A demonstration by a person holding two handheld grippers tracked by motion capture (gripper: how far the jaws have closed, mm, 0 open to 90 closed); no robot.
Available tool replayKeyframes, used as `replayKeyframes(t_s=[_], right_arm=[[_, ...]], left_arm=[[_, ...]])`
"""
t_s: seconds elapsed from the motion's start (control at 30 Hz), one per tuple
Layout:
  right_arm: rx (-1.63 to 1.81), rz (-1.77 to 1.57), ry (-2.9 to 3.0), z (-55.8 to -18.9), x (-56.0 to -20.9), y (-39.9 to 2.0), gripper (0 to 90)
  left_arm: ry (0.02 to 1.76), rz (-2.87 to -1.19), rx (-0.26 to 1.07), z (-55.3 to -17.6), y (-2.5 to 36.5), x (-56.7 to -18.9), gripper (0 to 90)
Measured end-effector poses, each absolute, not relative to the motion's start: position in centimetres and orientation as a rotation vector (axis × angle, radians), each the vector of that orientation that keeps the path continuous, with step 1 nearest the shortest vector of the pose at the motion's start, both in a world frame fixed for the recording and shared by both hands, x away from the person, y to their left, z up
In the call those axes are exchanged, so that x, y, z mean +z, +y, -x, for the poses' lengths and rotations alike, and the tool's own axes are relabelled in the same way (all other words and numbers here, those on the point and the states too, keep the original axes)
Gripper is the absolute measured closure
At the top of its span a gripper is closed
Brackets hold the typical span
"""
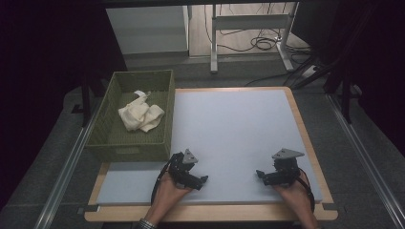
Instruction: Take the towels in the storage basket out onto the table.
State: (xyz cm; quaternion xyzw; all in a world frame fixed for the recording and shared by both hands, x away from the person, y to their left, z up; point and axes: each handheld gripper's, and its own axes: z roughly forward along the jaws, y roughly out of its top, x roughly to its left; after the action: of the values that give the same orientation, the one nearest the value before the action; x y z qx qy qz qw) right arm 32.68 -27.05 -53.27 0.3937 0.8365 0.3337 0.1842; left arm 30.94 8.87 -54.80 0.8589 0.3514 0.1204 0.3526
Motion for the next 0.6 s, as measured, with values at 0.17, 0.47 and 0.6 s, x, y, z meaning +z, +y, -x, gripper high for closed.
replayKeyframes(t_s=[0.17, 0.47, 0.6], right_arm=[[0.941, -1.11, 2.358, -32.67, -53.28, -27.05, 2.8], [0.941, -1.109, 2.358, -32.67, -53.28, -27.05, 2.8], [0.941, -1.11, 2.358, -32.67, -53.28, -27.05, 2.9]], left_arm=[[0.909, -2.222, 0.311, -30.94, 8.87, -54.79, 0.0], [0.908, -2.226, 0.316, -30.92, 8.83, -54.73, 0.0], [0.896, -2.228, 0.316, -30.84, 8.72, -54.56, 2.4]])
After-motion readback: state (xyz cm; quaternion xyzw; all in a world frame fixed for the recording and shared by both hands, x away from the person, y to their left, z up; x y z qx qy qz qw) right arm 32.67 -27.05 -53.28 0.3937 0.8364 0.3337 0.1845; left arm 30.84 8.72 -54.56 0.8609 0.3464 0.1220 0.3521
